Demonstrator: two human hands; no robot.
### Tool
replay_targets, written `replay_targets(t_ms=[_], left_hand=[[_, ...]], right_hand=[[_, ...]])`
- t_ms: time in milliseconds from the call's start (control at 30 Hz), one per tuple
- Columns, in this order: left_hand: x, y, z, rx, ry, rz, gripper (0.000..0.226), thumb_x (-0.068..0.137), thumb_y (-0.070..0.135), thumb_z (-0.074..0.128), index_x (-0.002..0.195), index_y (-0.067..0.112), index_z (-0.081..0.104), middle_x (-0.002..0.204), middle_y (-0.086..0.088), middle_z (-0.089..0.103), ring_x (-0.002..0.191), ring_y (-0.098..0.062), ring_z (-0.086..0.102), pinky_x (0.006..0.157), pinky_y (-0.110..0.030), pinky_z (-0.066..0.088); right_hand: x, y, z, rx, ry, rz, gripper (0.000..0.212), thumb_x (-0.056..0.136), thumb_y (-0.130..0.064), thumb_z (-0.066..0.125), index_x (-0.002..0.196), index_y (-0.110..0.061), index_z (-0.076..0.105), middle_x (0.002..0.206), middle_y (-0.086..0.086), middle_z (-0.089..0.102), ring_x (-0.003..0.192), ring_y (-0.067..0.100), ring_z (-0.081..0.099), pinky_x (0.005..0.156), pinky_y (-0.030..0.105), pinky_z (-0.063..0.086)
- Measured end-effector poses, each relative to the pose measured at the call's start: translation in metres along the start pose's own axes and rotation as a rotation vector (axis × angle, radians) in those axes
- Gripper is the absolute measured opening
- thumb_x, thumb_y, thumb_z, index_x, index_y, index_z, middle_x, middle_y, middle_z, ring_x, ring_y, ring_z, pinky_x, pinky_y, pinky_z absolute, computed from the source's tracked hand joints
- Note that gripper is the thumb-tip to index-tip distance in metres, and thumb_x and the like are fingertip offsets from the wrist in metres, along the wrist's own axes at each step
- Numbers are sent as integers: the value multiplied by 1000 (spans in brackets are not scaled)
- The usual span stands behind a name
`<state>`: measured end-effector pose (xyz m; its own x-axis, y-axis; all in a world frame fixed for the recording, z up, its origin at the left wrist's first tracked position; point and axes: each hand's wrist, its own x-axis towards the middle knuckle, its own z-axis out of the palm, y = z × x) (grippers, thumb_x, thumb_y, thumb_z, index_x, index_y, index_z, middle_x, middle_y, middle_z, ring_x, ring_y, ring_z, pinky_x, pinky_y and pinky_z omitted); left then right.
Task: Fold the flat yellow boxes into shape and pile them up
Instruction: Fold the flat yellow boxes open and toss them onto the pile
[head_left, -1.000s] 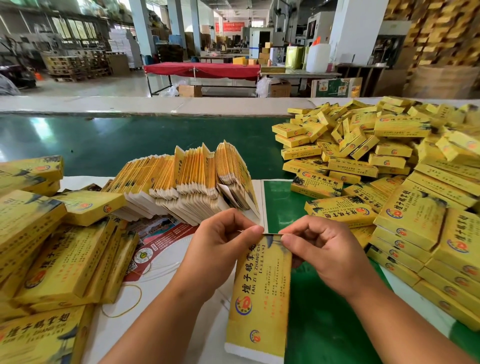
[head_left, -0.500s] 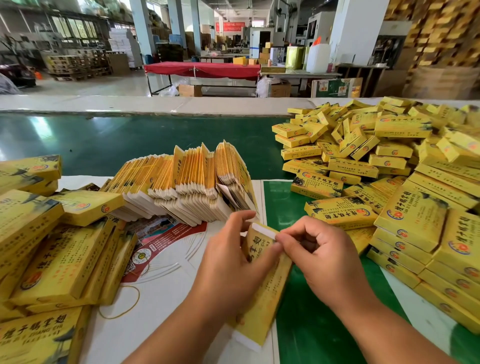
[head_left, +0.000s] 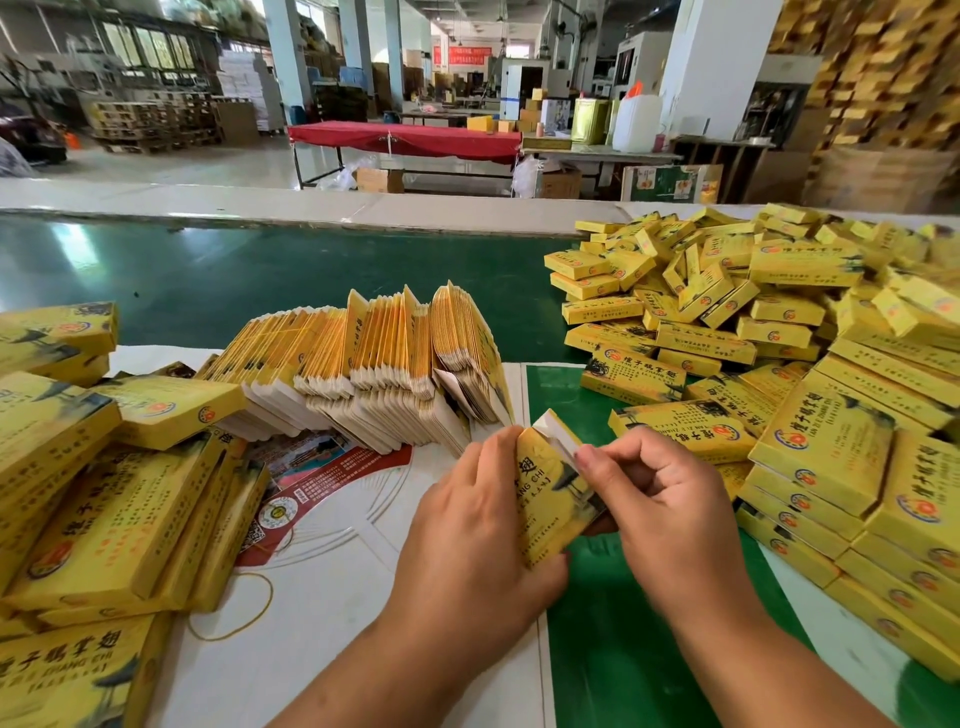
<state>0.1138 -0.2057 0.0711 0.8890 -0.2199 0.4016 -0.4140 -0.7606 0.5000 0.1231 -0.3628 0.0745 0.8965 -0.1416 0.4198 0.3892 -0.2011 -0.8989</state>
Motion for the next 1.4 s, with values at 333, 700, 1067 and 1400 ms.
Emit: replay_targets(t_ms=[333,700,1067,1400], left_hand=[[0,-1,1,84,-13,14,91,66,55,59,142,32,15,121,16,42,107,-5,42,88,-17,33],[0,-9,3,-26,-9,-31,109,71,59,69,149,33,-3,140,13,33,126,-7,36,102,-21,32],[12,-16,-53,-686,-307,245,83,68,56,77,138,23,49,148,7,45,139,-18,40,111,-48,33],[20,-26,-38,-677,-4,32,19,81,43,70,98,35,70,97,10,74,96,-18,70,82,-42,59]], right_hand=[[2,-4,-5,-66,-55,2,14,85,-18,73,86,-31,80,77,-9,76,68,7,71,56,17,55],[-1,-8,-1,-368,-200,-268,30,88,-14,69,117,-18,72,116,-14,69,108,-12,61,89,5,46],[27,4,-26,240,34,436,22,92,-3,60,77,-11,74,75,10,69,67,18,63,54,28,53],[11,4,-10,66,-170,382,33,102,-30,47,84,-24,74,84,5,76,70,20,73,52,25,56]])
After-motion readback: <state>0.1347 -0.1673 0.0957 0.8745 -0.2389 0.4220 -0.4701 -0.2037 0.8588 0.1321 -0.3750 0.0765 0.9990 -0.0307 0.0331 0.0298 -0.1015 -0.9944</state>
